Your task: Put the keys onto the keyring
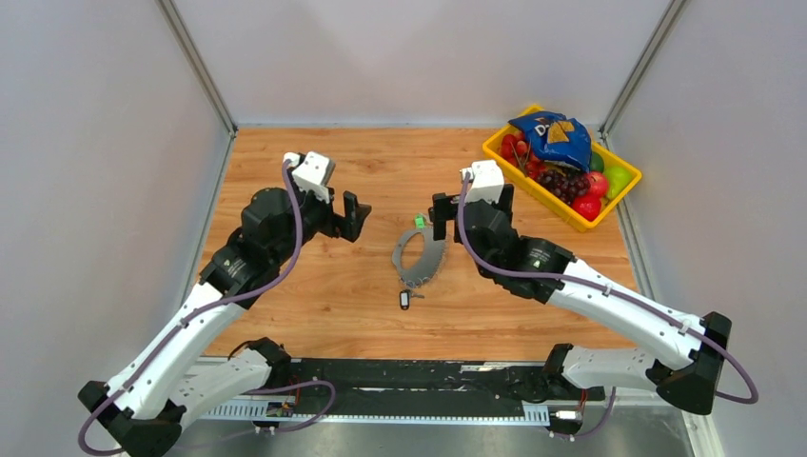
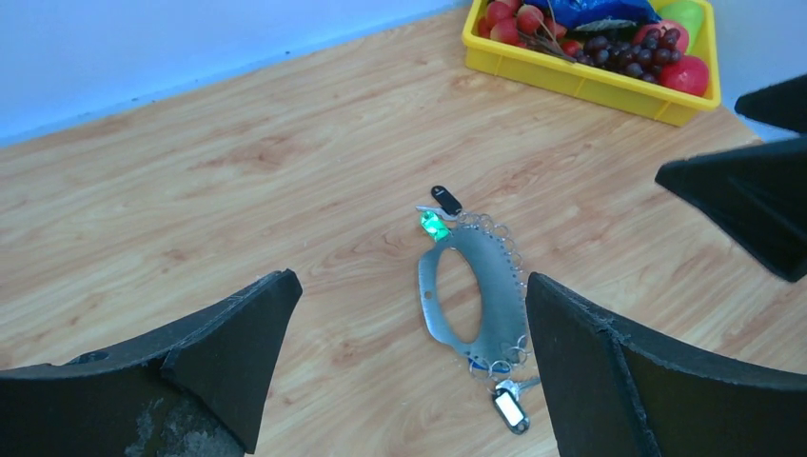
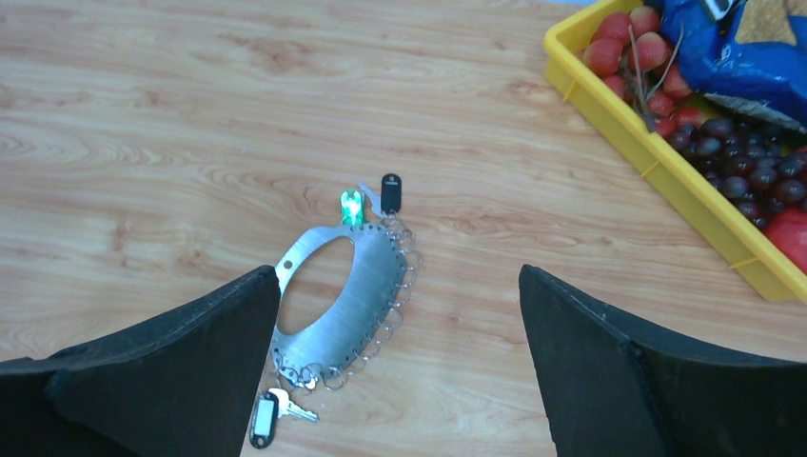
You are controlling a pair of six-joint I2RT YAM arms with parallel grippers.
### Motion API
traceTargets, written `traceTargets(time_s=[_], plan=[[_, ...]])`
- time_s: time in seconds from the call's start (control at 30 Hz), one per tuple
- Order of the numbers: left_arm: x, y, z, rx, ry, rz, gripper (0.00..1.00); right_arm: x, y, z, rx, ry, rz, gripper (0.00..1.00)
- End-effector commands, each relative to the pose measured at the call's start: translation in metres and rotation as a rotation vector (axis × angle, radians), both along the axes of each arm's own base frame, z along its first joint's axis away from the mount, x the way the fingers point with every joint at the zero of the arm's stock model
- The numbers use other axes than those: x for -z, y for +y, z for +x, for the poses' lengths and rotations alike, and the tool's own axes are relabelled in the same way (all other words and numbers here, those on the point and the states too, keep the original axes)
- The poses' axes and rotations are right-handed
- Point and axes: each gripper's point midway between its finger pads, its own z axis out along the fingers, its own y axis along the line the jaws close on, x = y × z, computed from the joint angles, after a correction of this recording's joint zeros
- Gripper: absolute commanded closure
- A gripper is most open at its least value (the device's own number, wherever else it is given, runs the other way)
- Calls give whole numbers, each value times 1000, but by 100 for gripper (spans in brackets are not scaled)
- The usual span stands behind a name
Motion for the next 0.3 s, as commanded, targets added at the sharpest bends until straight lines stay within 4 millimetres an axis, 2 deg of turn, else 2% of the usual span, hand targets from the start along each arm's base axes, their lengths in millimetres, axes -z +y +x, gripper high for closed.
traceTargets(time_s=[0.0,0.1,0.2,0.27], plan=[[-30,16,-8,-20,-144,-20,0,-56,-6,4,9,-105,60,0],[-38,28,-11,-69,-181,-37,0,-66,-16,3,34,-139,65,0],[-39,33,-13,-80,-189,-26,0,-63,-9,-2,-55,-138,28,0],[-38,34,-15,-74,-185,-15,0,-62,-10,1,-26,-136,37,0]])
